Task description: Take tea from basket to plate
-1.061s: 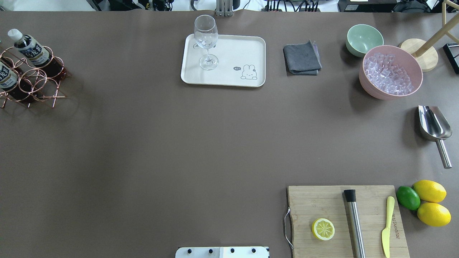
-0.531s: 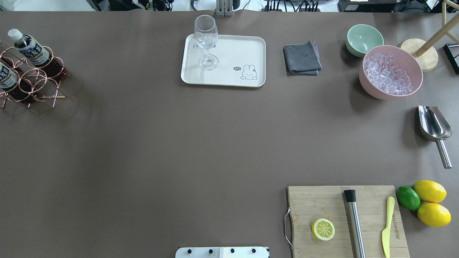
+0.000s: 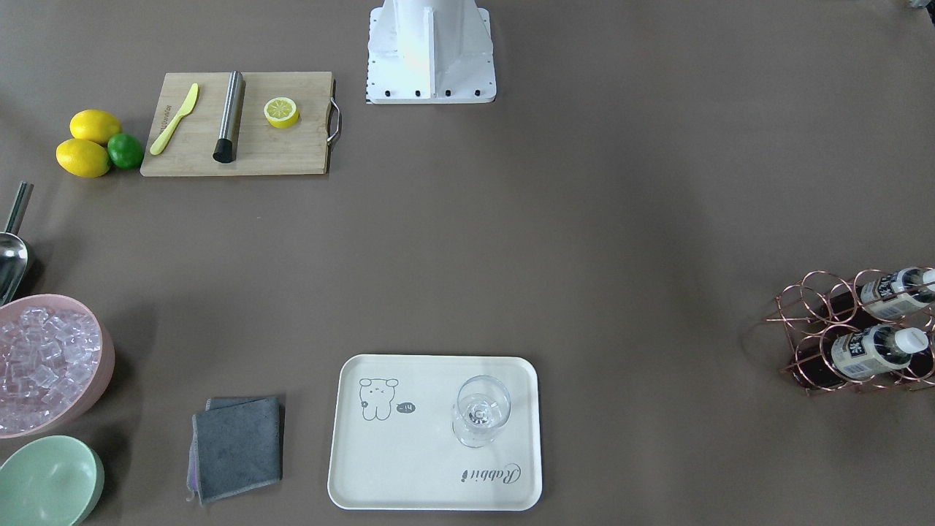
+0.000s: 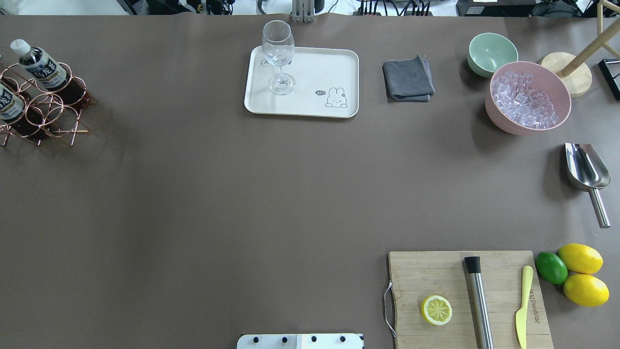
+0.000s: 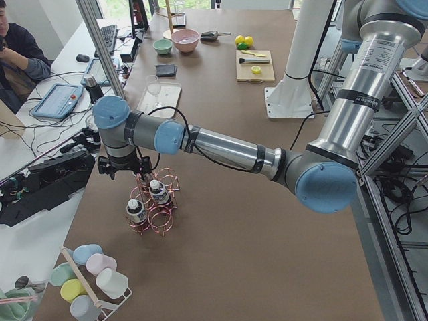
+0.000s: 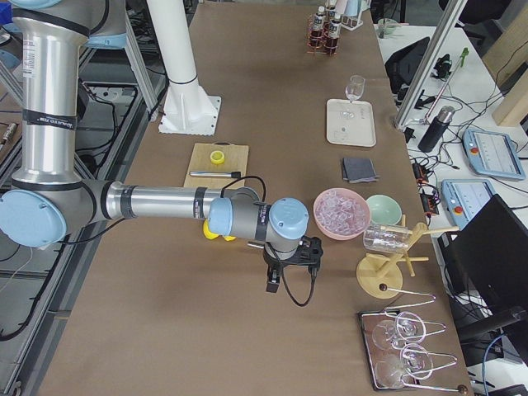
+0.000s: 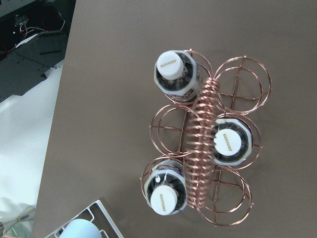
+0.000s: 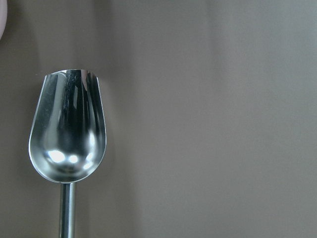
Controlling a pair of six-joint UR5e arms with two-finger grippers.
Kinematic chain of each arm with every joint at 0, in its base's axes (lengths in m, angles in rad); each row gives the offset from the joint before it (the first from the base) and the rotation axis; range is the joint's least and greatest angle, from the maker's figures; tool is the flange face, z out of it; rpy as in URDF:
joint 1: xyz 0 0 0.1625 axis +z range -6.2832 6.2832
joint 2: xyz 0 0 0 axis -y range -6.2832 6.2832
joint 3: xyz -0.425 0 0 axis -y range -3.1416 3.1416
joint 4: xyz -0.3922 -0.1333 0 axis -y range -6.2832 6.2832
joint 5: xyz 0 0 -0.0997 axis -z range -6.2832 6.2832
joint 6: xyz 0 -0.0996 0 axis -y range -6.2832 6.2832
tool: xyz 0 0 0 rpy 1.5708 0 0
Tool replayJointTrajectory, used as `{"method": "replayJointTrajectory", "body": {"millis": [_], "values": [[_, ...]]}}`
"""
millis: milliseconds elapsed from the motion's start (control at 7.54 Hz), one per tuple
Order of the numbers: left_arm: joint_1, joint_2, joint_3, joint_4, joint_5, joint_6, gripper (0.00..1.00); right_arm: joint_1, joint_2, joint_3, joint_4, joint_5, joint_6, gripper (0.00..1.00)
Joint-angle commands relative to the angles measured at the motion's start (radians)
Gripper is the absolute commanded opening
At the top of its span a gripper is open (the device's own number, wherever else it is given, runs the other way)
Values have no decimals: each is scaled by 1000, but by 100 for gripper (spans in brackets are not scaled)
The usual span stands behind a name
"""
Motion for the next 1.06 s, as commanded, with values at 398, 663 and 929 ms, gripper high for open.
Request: {"method": "replayJointTrajectory", "body": {"millis": [398, 663, 929], "values": [[17, 49, -75, 74, -41, 5, 98, 26, -6, 1, 0, -2, -1, 100], [32, 50, -68, 74, -38, 6, 96, 15, 5, -9, 0, -11, -1, 100], [50, 58, -65, 68, -35, 5, 55, 15, 11, -15, 0, -4, 4, 100]]}}
